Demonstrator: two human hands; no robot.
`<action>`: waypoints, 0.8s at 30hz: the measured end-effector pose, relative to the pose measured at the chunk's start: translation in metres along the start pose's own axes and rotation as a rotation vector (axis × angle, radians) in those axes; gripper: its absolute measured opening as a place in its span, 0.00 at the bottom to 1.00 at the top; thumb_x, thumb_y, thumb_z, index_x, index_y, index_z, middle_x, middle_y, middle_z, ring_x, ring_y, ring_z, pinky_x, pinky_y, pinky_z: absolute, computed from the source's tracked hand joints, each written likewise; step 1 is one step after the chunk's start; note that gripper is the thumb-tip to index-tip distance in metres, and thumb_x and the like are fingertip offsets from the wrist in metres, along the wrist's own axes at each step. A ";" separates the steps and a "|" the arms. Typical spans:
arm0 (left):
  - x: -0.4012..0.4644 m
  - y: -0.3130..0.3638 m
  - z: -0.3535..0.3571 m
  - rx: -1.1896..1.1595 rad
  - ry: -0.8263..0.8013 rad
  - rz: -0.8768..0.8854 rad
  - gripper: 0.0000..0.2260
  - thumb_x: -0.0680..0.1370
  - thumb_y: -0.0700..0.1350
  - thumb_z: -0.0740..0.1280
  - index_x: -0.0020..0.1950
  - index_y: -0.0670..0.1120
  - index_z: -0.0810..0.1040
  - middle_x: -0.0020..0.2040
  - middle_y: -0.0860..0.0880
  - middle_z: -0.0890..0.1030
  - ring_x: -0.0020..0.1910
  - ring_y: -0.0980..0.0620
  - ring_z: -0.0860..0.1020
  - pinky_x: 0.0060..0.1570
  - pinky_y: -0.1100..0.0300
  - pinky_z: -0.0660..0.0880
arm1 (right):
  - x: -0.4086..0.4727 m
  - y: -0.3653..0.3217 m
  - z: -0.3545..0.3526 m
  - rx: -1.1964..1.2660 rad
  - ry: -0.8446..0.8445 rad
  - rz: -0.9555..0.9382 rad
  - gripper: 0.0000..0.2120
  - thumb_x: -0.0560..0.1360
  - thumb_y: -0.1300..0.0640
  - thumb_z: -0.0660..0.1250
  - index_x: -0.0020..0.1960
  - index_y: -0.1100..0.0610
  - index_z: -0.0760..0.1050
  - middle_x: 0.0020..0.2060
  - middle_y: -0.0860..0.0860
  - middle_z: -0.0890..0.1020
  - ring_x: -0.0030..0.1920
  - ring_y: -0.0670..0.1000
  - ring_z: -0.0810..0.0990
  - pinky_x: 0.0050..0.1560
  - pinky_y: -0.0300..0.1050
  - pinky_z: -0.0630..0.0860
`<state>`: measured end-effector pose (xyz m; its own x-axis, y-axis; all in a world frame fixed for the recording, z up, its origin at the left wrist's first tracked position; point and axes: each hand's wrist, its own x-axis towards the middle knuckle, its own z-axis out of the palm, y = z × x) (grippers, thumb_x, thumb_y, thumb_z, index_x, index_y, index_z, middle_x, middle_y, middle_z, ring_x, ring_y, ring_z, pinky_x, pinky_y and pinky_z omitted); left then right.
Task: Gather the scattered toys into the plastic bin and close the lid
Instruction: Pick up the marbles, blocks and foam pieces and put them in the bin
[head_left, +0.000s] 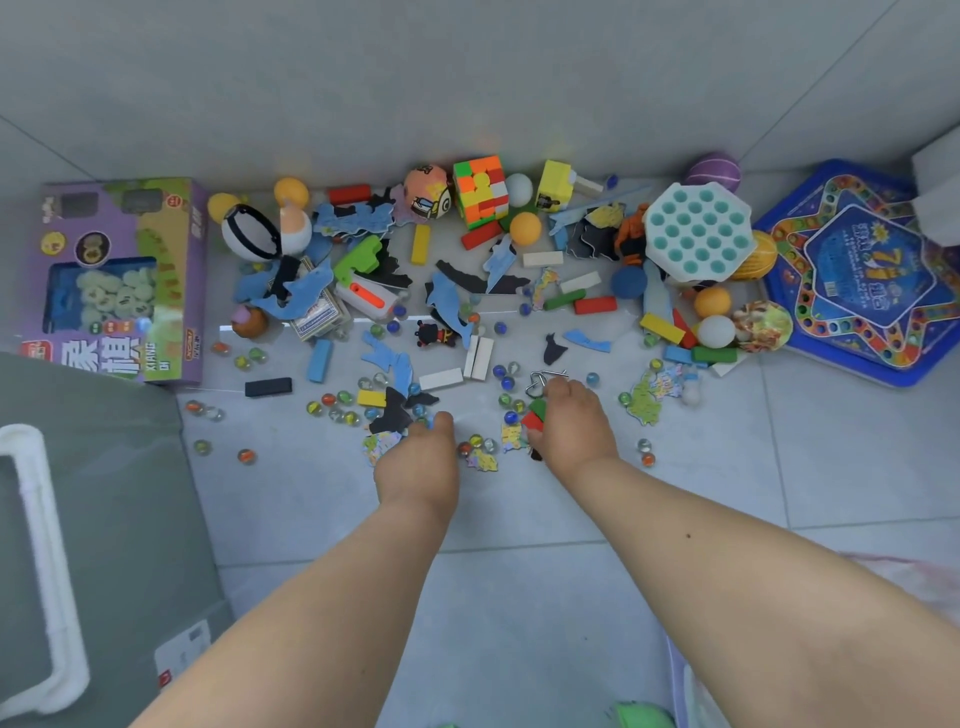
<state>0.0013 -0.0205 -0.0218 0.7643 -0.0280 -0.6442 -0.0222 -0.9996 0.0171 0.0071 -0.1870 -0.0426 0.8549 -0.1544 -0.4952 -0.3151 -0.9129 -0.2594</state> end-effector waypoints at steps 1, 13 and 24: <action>0.001 0.000 0.001 -0.013 0.002 -0.005 0.20 0.74 0.33 0.60 0.65 0.45 0.63 0.55 0.43 0.74 0.44 0.43 0.78 0.34 0.56 0.69 | 0.001 -0.002 0.002 0.002 -0.004 0.042 0.23 0.74 0.53 0.69 0.63 0.61 0.66 0.59 0.58 0.72 0.60 0.57 0.70 0.58 0.45 0.68; 0.004 -0.003 0.017 -0.322 -0.006 -0.154 0.19 0.74 0.38 0.63 0.63 0.44 0.64 0.51 0.45 0.78 0.49 0.44 0.78 0.37 0.57 0.69 | -0.004 -0.025 0.012 -0.028 -0.052 0.142 0.25 0.70 0.54 0.70 0.61 0.62 0.66 0.58 0.58 0.71 0.57 0.57 0.71 0.58 0.45 0.68; 0.001 -0.011 0.019 -0.440 0.001 -0.146 0.03 0.75 0.41 0.62 0.48 0.46 0.70 0.47 0.46 0.77 0.42 0.44 0.74 0.37 0.59 0.68 | -0.004 -0.027 0.010 0.012 -0.134 0.141 0.22 0.71 0.59 0.68 0.63 0.61 0.67 0.59 0.58 0.70 0.57 0.57 0.71 0.55 0.43 0.68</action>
<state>-0.0099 -0.0090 -0.0378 0.7396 0.1137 -0.6634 0.3616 -0.8985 0.2490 0.0078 -0.1579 -0.0415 0.7397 -0.2276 -0.6333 -0.4334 -0.8811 -0.1895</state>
